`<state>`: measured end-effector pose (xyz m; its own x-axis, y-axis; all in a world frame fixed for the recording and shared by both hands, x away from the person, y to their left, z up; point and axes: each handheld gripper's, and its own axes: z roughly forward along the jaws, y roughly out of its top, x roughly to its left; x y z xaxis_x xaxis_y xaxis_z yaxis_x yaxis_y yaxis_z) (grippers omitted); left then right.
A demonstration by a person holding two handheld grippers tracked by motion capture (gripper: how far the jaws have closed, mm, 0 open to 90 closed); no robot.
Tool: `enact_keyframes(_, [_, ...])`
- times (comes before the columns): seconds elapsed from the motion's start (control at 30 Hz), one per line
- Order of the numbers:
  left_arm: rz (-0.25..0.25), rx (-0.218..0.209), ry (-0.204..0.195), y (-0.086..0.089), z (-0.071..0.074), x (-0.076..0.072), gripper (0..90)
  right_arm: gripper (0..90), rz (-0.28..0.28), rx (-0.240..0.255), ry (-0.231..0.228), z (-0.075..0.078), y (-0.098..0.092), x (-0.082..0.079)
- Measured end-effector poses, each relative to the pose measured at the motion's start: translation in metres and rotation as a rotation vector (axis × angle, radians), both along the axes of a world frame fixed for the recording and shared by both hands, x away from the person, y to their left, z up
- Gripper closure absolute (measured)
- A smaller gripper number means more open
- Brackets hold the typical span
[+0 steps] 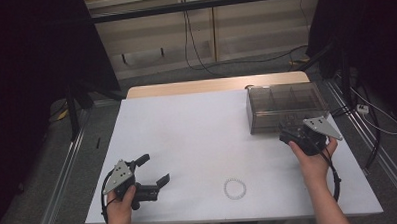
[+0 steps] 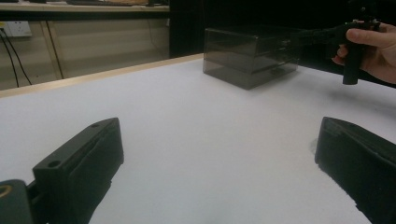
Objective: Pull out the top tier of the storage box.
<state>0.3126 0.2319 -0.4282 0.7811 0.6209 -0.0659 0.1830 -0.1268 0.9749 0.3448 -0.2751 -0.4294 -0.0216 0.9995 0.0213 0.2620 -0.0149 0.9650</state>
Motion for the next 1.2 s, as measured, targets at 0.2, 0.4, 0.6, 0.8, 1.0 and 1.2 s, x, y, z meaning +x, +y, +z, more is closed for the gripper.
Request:
enact_keyframes(0.2, [0.003, -0.005, 0.000, -0.001, 0.000, 0.000, 1.6, 17.5, 0.017, -0.079, -0.014, 0.000, 0.002, 0.000])
enact_keyframes(0.4, [-0.001, -0.001, -0.001, -0.001, -0.001, 0.000, 1.6, 17.5, 0.026, -0.166, -0.021, 0.000, 0.004, -0.001])
enact_keyframes(0.6, [-0.006, 0.010, 0.002, -0.001, -0.001, 0.001, 1.5, 17.7, 0.014, -0.226, -0.022, 0.000, 0.002, -0.001])
enact_keyframes(0.8, [-0.007, 0.011, 0.006, -0.003, -0.002, 0.001, 1.6, 22.4, 0.033, -0.370, -0.036, -0.001, 0.004, -0.003])
enact_keyframes(1.0, [-0.014, 0.016, 0.007, -0.005, -0.002, 0.001, 1.6, 28.4, 0.077, -0.578, -0.064, -0.005, 0.013, -0.005])
enact_keyframes(1.2, [-0.014, 0.013, 0.009, -0.004, -0.002, 0.002, 1.6, 33.9, 0.073, -0.661, -0.077, -0.006, 0.012, -0.005])
